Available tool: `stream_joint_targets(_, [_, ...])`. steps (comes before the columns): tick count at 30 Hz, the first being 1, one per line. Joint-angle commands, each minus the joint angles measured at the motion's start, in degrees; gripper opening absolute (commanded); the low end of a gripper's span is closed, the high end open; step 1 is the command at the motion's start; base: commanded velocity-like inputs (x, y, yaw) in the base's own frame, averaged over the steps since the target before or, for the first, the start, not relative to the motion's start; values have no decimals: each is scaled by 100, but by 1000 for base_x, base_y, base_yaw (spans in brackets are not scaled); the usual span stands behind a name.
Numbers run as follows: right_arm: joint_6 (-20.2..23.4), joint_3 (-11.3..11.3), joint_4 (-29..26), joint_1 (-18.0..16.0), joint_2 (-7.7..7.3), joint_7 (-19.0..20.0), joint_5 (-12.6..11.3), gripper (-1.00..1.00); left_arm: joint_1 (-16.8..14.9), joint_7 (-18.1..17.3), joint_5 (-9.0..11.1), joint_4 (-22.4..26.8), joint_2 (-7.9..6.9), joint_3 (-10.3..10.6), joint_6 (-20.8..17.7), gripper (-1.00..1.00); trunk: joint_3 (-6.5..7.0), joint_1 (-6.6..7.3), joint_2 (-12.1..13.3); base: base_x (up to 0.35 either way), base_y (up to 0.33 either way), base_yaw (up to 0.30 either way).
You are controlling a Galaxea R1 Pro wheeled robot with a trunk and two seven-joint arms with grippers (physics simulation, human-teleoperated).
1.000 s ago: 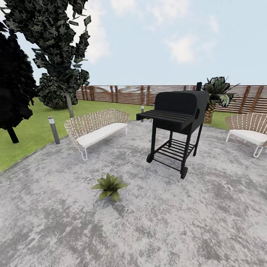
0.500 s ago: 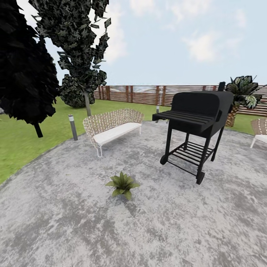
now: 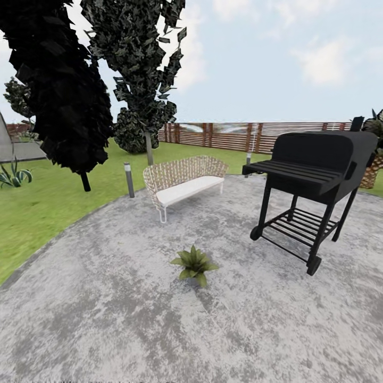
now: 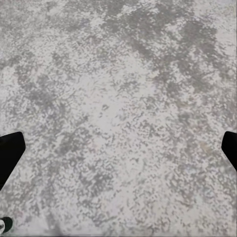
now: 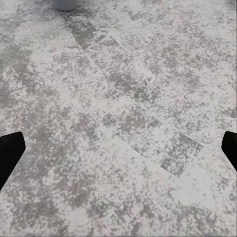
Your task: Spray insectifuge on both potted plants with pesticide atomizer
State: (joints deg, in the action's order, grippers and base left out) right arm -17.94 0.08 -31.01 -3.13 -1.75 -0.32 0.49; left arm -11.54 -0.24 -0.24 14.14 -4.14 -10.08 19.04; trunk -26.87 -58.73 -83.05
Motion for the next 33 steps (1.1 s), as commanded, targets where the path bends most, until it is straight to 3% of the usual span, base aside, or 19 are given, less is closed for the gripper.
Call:
stream_joint_targets(1, [-16,1,0,-2,-1,-2,7,100,-6,-2,-3,-8,1,-11,19,100,-6,1,-3,-98,-70,273])
stream_joint_targets(10, [-16,1,0,-3,-2,-1,4,100,-6,-2,-3,-8,1,-11,21,100,-6,1,-3,-182,-130,273])
stream_joint_targets(33, [-16,1,3,-1,-1,-3,3,100,-6,6,30,-8,-7,-41,21,100,-6,1,-3,-5,-3,273])
